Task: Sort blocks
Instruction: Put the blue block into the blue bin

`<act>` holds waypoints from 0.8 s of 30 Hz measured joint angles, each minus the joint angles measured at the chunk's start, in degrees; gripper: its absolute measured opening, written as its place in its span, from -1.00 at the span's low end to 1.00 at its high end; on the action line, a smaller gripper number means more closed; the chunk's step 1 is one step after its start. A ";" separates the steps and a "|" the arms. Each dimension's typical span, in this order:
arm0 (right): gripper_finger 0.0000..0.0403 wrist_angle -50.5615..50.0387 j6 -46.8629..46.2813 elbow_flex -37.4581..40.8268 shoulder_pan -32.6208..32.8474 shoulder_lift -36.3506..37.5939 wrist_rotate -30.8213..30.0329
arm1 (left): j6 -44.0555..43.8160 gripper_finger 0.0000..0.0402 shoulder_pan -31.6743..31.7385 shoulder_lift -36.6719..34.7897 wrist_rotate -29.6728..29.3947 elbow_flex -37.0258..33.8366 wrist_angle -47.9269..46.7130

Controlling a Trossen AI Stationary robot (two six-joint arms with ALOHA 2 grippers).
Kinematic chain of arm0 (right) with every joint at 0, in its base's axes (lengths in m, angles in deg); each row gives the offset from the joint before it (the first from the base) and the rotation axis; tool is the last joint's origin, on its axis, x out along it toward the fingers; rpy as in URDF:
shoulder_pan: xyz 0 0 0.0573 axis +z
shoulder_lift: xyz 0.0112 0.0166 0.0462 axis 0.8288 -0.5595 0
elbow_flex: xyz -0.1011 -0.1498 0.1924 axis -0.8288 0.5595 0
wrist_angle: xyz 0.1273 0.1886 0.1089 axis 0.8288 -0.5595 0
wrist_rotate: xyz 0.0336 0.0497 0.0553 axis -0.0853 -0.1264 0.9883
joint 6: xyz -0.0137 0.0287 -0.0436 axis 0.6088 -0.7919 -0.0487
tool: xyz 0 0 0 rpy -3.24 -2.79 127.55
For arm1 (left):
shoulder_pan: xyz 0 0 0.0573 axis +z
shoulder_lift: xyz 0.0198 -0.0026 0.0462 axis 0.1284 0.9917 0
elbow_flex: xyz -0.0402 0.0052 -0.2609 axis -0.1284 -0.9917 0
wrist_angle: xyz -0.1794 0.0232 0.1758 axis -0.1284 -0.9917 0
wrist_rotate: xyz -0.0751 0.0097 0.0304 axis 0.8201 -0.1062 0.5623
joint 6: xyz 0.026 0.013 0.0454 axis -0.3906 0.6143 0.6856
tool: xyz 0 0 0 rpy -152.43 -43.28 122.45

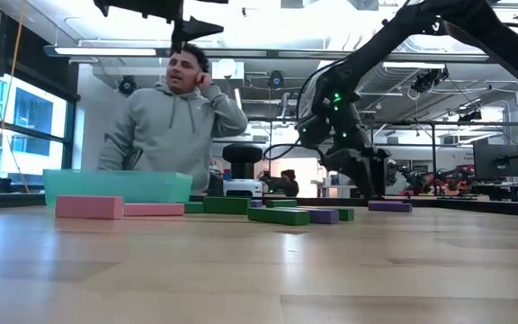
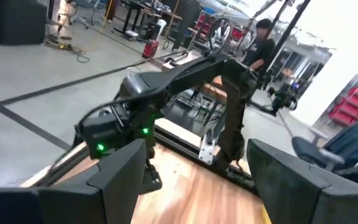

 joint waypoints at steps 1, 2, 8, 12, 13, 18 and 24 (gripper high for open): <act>0.20 0.69 -0.93 0.67 0.27 0.00 0.21 | 0.89 0.34 0.01 -0.82 0.01 0.00 -0.72; 0.19 1.23 -1.78 1.45 0.41 0.00 0.33 | 1.49 0.34 0.02 -1.76 0.01 0.00 -1.72; 0.05 0.91 -5.71 4.44 0.42 -0.02 -2.09 | 4.41 0.34 0.02 -7.77 0.33 0.00 -9.02; -0.16 1.55 -3.75 4.54 0.61 -0.02 -1.71 | 7.24 0.34 0.02 -11.81 0.39 0.00 -14.29; -0.21 1.83 -3.22 4.54 0.61 -0.02 -1.46 | 7.55 0.34 0.02 -12.74 0.37 0.00 -15.27; -0.34 1.61 -1.07 4.04 0.12 -0.04 0.89 | 7.84 0.34 0.02 -16.72 0.36 0.00 -20.11; -0.53 4.17 -1.00 3.19 -0.44 -0.07 1.93 | 7.94 0.34 0.02 -19.70 -0.28 0.00 -22.73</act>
